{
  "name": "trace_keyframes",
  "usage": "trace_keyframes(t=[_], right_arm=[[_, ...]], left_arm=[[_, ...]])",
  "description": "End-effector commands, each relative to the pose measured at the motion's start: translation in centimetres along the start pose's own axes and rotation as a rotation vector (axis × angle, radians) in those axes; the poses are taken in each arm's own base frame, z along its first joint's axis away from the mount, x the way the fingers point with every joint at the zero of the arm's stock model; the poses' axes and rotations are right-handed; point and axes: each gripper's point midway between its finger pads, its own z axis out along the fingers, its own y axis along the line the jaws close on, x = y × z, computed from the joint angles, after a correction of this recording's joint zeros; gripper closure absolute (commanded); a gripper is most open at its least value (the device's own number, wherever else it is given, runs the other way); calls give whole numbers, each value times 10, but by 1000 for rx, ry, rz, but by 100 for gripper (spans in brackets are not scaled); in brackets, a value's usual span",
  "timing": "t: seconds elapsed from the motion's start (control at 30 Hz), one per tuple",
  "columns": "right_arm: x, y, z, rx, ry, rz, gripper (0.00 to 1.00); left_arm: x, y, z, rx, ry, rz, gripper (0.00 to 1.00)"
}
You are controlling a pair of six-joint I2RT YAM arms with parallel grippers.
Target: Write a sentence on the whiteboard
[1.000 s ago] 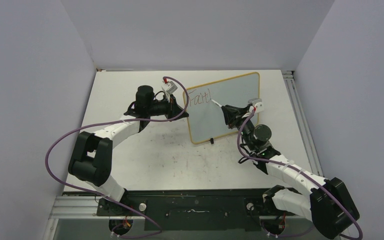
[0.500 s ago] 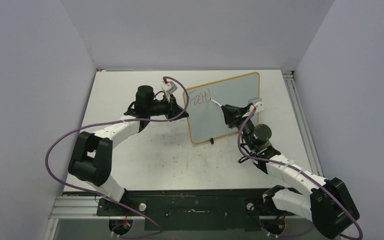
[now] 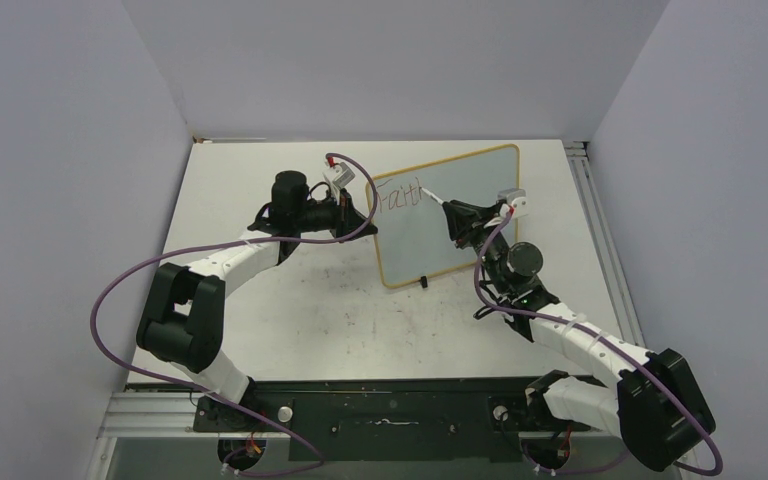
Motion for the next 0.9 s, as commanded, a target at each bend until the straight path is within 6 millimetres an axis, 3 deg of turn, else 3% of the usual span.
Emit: trace_keyframes(t=[0.0,0.27,0.7,0.87], right_arm=[[-30,-12,4,64,-89,-21,95],[-25,-17,-2,78,-69,-31,95],[19,-17,-20,50,57,-11,95],[26,-18,-26,54,79,-9,95]], left_arm=[[-17,-7,1,33,-21,41,100],[-18,-7,0,33,-23,42,100],[-17,-7,1,33,-20,39,100],[-17,-7,0,33,-21,39,100]])
